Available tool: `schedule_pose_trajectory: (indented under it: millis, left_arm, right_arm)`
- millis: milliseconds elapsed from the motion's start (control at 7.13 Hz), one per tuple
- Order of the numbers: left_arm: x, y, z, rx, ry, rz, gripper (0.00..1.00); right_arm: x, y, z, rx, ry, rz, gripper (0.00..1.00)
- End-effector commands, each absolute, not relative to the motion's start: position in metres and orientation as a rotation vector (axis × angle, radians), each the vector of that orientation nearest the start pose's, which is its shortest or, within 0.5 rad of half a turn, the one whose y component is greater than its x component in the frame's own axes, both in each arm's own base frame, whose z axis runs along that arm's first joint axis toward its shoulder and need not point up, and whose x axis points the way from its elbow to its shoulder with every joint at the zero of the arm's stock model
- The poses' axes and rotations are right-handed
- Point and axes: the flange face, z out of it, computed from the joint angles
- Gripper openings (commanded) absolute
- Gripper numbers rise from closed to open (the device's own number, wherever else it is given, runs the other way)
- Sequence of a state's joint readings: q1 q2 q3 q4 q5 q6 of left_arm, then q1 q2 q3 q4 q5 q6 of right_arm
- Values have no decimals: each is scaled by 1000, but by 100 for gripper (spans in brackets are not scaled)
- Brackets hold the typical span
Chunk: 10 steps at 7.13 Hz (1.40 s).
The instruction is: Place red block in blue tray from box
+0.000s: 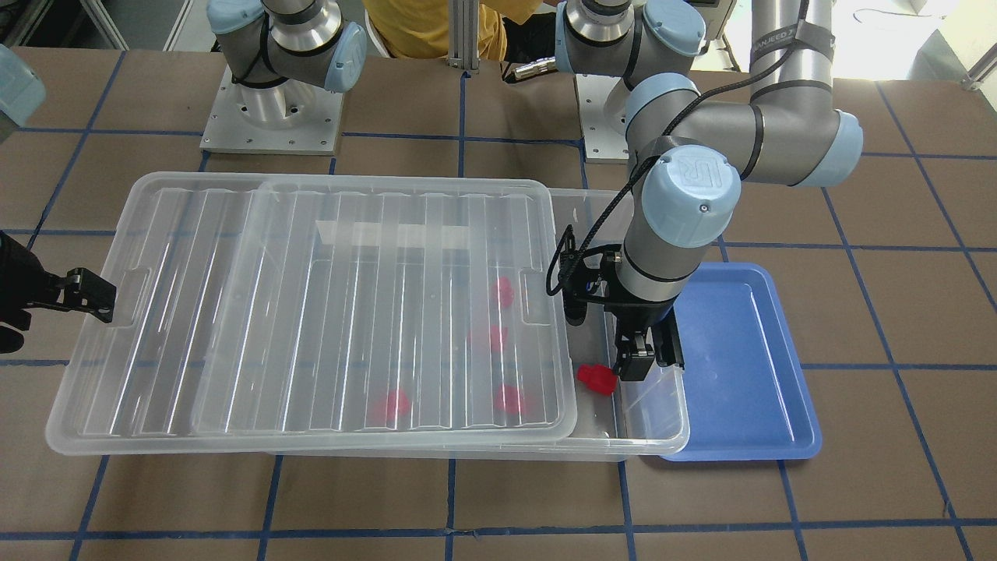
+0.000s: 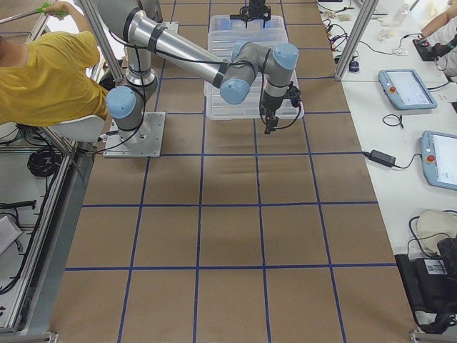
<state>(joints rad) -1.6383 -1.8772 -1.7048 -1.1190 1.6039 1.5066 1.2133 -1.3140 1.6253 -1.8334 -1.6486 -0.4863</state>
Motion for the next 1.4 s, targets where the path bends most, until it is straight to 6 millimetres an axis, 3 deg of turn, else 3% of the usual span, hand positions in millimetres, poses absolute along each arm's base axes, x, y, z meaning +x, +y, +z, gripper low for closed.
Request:
schedule_pose_trajectory:
  millis: [0,140,280,561,841,1262]
  left_arm:
    - [-170,-583,284,-2255,-2238,-14,100]
    - [-170,-587,275,-2276,-2222,-7,100]
    - [-169,-589,271,-2309,-2190,-10,95]
    - [-149,-595,267,-2246,-2215,17,96]
    - [-150,-597,257,-2242,-2204,29,97]
    - [-158,-597,239,-2270,-2188,16,100]
  right_arm:
    - [-79,-583,362,-185,3181,85,100]
    - [-81,-590,376,-182,3189,69,100]
    - [-82,-589,367,-188,3170,120,100]
    - [-83,-589,348,-177,3135,179,100]
    - [-86,-589,343,-200,3141,183,100]
    - [-116,-585,340,-228,3168,221,100]
